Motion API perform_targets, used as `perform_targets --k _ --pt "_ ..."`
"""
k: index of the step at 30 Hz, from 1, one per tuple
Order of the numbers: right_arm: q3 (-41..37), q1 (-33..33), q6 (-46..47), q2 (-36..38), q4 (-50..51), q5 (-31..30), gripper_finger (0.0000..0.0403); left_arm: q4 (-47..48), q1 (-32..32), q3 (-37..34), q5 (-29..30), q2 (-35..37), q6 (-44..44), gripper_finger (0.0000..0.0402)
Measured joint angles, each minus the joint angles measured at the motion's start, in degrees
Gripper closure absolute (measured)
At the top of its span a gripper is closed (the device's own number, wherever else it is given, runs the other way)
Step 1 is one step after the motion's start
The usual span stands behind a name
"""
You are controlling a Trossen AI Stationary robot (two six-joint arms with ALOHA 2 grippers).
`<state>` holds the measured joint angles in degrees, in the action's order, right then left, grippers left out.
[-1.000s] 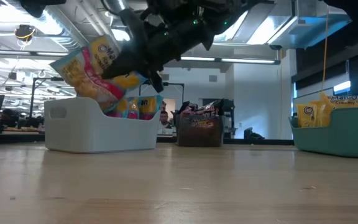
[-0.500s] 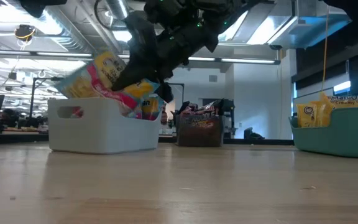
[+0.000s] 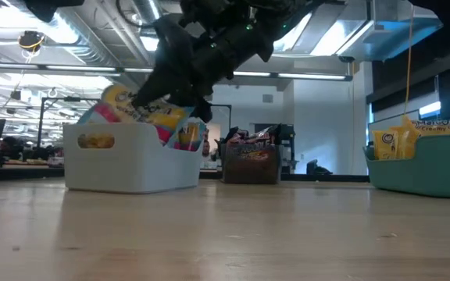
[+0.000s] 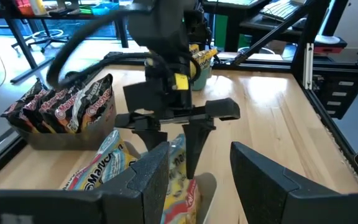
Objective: Sort Maruchan noodles
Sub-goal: Put the blue noodle pack into the gray bin
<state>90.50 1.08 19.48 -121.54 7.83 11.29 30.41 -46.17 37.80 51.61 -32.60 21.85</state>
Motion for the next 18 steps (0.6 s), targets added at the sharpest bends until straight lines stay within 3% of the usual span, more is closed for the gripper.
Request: perform_targets --k 7,18 --pt "-0.02 -0.74 -4.84 -0.02 -6.81 0.88 0.0157 0.0 0.01 0.0 0.01 -0.01 0.0 0.0239" --pt "-0.07 -1.44 -12.2 -0.13 -12.63 0.09 0.018 -0.02 0.0 0.0 0.0 -0.41 -0.02 0.0239"
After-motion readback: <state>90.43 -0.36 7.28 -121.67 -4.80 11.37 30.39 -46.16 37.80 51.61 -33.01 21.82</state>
